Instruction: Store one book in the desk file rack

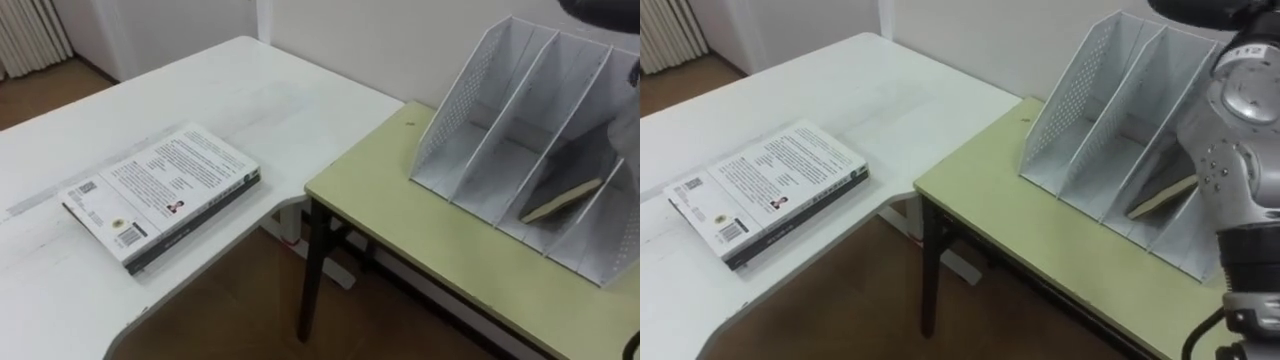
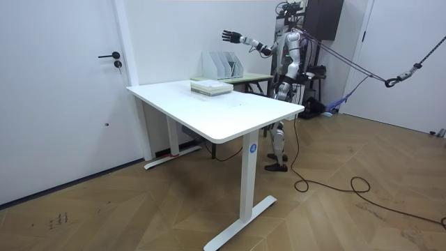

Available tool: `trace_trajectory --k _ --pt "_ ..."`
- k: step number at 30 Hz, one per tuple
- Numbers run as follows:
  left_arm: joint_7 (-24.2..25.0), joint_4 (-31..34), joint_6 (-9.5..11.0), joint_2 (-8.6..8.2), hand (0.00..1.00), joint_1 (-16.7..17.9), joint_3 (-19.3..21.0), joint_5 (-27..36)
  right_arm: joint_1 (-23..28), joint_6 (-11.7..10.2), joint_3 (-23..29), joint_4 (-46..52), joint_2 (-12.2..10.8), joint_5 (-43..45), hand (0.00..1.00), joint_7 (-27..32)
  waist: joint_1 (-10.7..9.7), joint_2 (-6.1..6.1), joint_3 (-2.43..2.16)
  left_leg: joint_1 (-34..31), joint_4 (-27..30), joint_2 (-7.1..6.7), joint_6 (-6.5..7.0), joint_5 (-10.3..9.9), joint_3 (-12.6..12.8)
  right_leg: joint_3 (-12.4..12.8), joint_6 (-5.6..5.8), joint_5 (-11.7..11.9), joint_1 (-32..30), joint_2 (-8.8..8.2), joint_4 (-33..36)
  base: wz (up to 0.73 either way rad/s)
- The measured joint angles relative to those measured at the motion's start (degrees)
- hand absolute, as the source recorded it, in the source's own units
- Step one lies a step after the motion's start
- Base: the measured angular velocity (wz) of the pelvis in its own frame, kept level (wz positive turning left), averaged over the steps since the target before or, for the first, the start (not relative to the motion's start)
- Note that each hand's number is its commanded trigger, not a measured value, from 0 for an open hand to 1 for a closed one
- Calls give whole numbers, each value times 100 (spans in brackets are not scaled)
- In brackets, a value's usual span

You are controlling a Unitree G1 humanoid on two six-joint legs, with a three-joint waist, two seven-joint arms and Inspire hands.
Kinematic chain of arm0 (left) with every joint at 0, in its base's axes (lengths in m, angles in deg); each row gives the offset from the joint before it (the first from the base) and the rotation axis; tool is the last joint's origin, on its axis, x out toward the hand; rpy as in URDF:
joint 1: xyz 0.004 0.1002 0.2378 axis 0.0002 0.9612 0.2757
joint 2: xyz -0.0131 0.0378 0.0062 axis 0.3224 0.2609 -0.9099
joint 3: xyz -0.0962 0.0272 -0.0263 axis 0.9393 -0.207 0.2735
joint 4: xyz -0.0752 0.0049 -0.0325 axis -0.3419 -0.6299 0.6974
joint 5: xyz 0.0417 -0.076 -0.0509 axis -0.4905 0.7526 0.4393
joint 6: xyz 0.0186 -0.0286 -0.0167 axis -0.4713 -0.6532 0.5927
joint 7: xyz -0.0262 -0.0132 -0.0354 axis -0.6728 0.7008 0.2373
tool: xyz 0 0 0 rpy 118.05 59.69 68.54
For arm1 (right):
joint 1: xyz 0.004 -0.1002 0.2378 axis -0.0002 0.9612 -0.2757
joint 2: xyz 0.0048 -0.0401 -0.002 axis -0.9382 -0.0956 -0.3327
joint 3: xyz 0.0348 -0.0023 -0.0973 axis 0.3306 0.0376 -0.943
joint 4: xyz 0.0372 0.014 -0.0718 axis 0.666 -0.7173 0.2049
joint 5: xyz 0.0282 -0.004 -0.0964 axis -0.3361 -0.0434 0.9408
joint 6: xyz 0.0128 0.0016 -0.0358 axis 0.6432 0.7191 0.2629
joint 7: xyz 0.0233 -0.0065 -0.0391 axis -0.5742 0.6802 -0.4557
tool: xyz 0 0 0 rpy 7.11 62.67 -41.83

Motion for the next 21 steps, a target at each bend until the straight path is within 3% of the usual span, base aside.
trace_trajectory --k 3,10,12,14,18,21 --pt "74 9 11 3 0 -29 90 -160 105 -2 -92 474 13 -514 0 -968 -32 1 7 -29 9 28 -8 -6 1 -18 -18 13 -7 13 5 0" --pt "346 48 15 79 0 -28 213 -298 555 0 -621 1408 164 -557 0 -3272 -40 -34 12 -113 34 41 -18 -10 -45 -20 -29 20 -33 30 12 3" --pt "496 48 11 171 0 -48 201 -301 720 -2 -924 1634 396 -483 0 -3921 -13 -102 -7 -114 33 41 -21 -12 -60 -16 -29 19 -36 32 6 4" --pt "604 -18 3 270 0 -60 204 -297 970 -1 -1161 1803 547 -144 0 -4466 39 -188 -16 -88 41 47 -25 -12 -62 9 -29 19 -28 38 4 2" --pt "735 -345 -35 357 0 -386 192 -300 1710 116 -1795 1766 573 1143 0 -5531 327 -353 38 -102 56 51 -27 -11 -22 68 -29 25 -41 39 -3 -5" --pt "851 -585 -67 356 0 -675 -54 -296 2406 187 -2249 1354 559 2033 0 -6330 546 -304 69 -118 108 43 5 -51 -66 30 12 62 -9 37 -24 8"
